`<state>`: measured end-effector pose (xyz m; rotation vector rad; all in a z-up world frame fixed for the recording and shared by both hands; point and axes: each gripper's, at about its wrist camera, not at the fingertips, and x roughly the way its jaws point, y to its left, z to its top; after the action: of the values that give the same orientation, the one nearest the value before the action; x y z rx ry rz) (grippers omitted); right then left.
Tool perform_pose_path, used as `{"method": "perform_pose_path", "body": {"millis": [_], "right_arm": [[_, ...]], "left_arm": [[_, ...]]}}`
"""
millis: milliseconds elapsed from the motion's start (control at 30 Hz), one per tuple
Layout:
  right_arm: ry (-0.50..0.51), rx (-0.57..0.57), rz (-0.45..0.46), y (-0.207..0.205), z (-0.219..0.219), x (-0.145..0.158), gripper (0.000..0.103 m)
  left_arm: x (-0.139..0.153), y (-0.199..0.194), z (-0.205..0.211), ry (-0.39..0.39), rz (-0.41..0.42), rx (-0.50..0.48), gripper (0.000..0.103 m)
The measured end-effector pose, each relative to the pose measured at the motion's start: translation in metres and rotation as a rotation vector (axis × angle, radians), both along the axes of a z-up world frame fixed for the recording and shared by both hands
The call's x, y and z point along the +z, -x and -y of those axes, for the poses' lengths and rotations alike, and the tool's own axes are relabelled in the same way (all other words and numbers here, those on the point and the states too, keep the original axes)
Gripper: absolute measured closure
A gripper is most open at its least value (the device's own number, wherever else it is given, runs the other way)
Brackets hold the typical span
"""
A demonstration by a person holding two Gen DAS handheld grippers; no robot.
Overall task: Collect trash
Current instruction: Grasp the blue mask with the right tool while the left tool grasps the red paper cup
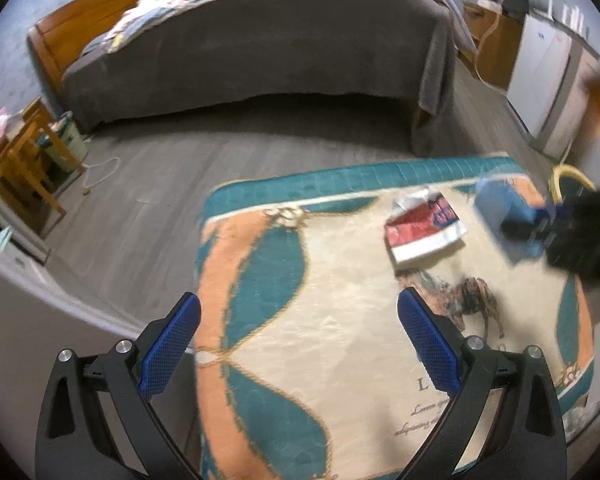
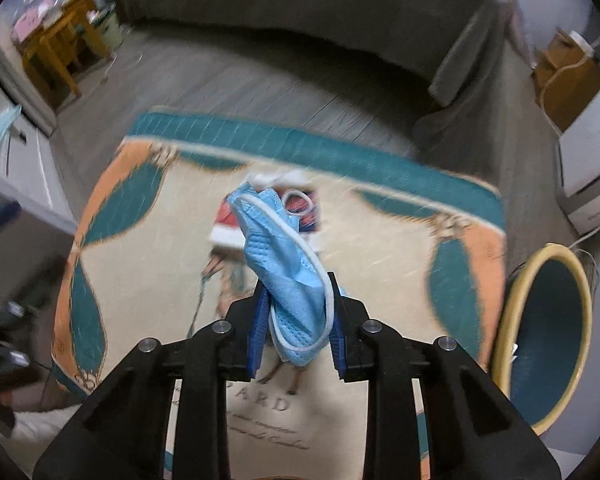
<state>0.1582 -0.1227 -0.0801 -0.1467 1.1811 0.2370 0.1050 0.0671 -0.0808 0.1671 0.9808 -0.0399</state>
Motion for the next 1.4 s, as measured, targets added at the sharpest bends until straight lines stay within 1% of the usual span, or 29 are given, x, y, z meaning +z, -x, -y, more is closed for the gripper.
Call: {"method": "perform_pose_path", "body": {"millis": [133,200,300,433,500,600,700,767,833,967,1133,1300,1367,1400], "right_arm": [[-0.032,-0.072,0.001,-0.015,0.031,0.003,0.077],[-0.049,-0.102,-0.008,-0.023,0.043,0.001,0.077],[-0.066,-0.121,-0.015,-0.027,0.055,0.000,0.077],[-0.099,-0.131,-0.027,-0.032,0.063,-0.002,0.077],[-0.098,-0.117,-0.029,-0.035,0.064,-0.004,0.077],[-0.099,-0.123,-0.037,-0.042,0.071,-0.009,0.077],[-0.119,-0.137,-0.053,-0.051,0.077,-0.015,0.077],[-0.118,-0.133,-0.058,-0.055,0.077,-0.017,0.077],[-0.113,-0.129,-0.062,-0.060,0.077,-0.021,0.077],[-0.112,-0.131,-0.075,-0.068,0.082,-0.028,0.077],[-0.104,-0.127,-0.085,-0.077,0.085,-0.035,0.077],[-0.107,-0.121,-0.092,-0.080,0.084,-0.037,0.077],[-0.105,-0.118,-0.095,-0.080,0.083,-0.037,0.077],[-0.105,-0.118,-0.096,-0.079,0.083,-0.037,0.077]], "left_arm": [[-0.013,-0.014,0.024,-0.003,-0.035,-0.062,0.005],[-0.014,-0.024,0.035,0.032,-0.061,-0.079,0.005],[-0.017,-0.036,0.047,0.068,-0.068,-0.090,0.005],[-0.038,-0.048,0.057,0.031,-0.088,-0.078,0.005],[-0.049,-0.056,0.067,0.005,-0.127,-0.103,0.005],[-0.056,-0.060,0.084,-0.004,-0.128,-0.174,0.005],[-0.067,-0.066,0.100,-0.072,-0.133,-0.235,0.005],[-0.073,-0.071,0.107,-0.087,-0.139,-0.260,0.005],[-0.077,-0.076,0.110,-0.091,-0.148,-0.269,0.005],[-0.086,-0.088,0.118,-0.125,-0.149,-0.291,0.005],[-0.096,-0.101,0.128,-0.160,-0.155,-0.346,0.005],[-0.104,-0.114,0.134,-0.152,-0.163,-0.390,0.005],[-0.103,-0.117,0.133,-0.126,-0.166,-0.390,0.005],[-0.101,-0.118,0.131,-0.100,-0.171,-0.387,0.005]]}}
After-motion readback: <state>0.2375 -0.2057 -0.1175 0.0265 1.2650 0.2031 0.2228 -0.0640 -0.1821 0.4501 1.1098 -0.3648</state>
